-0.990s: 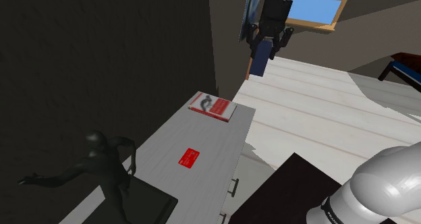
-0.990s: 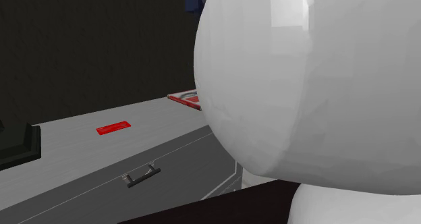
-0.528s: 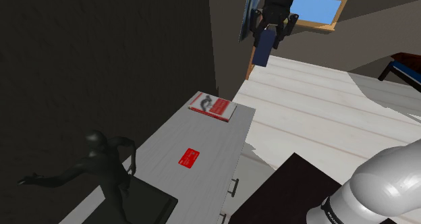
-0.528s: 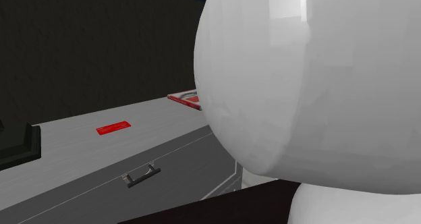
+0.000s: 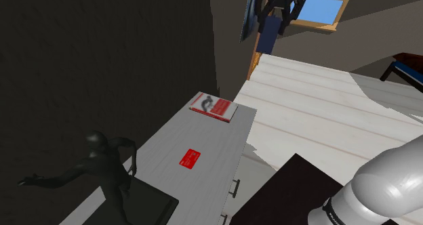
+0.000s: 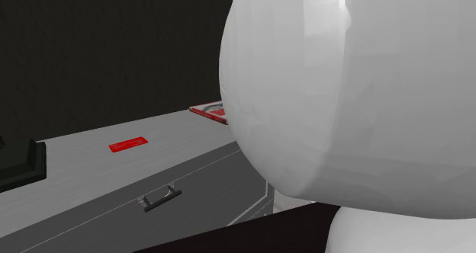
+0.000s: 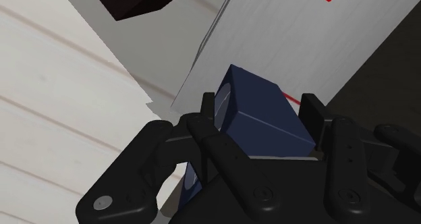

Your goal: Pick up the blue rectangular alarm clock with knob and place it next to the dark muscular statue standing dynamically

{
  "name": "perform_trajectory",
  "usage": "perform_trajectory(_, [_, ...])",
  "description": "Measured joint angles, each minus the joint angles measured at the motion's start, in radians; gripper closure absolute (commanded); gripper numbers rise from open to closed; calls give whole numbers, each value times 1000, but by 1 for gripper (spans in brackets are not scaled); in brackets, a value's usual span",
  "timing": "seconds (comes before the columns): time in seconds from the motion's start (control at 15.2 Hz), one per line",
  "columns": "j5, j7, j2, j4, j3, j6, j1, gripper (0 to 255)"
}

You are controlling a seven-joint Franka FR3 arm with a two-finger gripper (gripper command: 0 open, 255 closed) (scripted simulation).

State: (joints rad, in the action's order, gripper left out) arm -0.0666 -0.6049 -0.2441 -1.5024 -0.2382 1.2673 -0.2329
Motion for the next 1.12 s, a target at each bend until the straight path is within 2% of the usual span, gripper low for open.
perform_trajectory(0.26, [2,-15,22,76,-8,-54,3,255])
perform_trajectory(1.12, [-87,-313,-90,1,-194,-64,98,255])
